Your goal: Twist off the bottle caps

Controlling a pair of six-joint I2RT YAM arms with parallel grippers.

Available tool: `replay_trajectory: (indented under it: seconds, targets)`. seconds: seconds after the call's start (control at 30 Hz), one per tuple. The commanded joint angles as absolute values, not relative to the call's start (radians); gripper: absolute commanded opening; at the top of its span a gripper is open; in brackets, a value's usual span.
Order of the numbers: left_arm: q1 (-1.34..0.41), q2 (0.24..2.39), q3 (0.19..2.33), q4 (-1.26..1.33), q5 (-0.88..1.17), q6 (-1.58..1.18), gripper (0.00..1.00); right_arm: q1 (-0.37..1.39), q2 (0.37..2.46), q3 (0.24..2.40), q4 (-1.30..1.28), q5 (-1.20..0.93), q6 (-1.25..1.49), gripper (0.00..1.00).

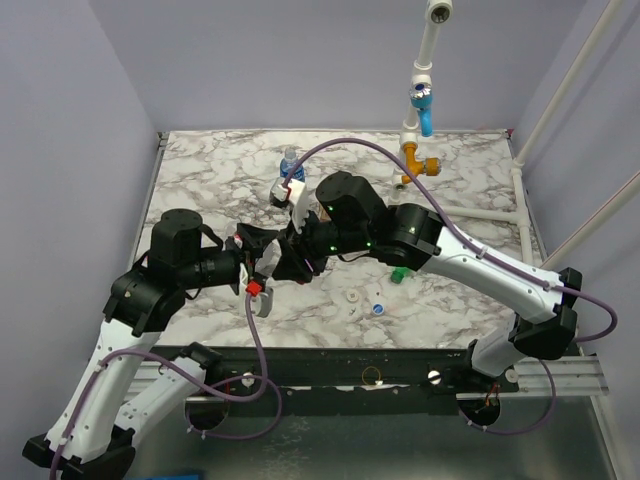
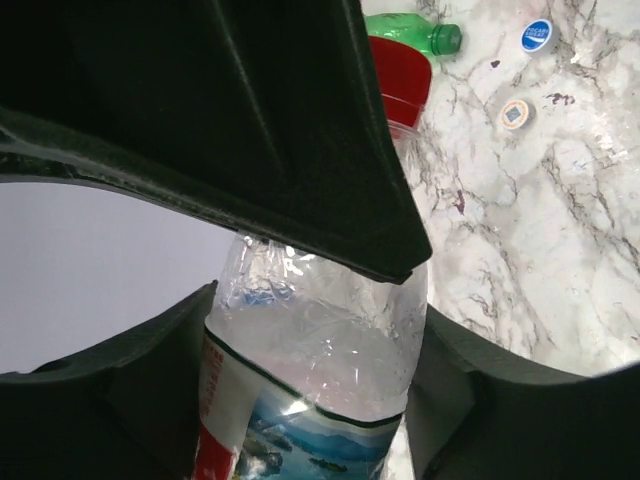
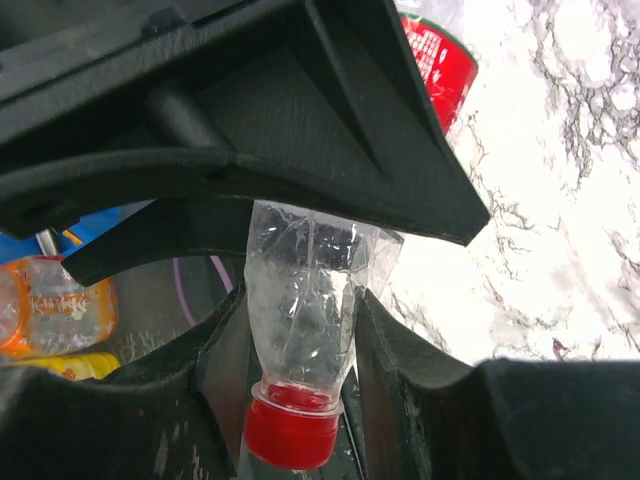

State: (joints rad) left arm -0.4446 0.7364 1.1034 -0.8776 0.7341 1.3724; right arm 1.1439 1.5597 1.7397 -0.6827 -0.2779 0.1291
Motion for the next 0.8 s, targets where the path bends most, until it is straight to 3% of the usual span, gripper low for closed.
replay_trajectory:
  seconds: [0.0, 0.07, 0.13, 0.23, 0.4, 0.6, 0.77]
  targets:
    - [-0.445, 0.734, 1.133, -0.876, 0.749, 1.34, 0.54, 1.156, 1.557, 1.766, -0.706, -0.218, 0.097, 0.36]
    - [-0.445, 0.725, 1.123, -0.876, 0.753, 1.346, 0.45, 1.156, 1.551, 1.769, -0.693, -0.194, 0.093, 0.41]
    - [-0.445, 0.717, 1.112, -0.876, 0.75, 1.351, 0.45, 1.157, 1.549, 1.785, -0.684, -0.177, 0.091, 0.52]
    - [-0.445, 0.715, 1.104, -0.872, 0.742, 1.343, 0.45, 1.156, 1.542, 1.807, -0.664, -0.118, 0.095, 0.76]
    - [-0.445, 0.724, 1.103, -0.759, 0.73, 1.095, 0.43, 1.156, 1.445, 1.786, -0.544, 0.069, 0.107, 0.96]
    - [-0.445, 0.776, 1.117, -0.426, 0.648, 0.376, 0.4, 1.157, 1.33, 1.716, -0.33, 0.238, 0.148, 1.0]
    - [-0.445, 0.79, 1.085, -0.224, 0.591, 0.045, 0.42, 1.156, 1.352, 1.77, -0.298, 0.29, 0.167, 1.0]
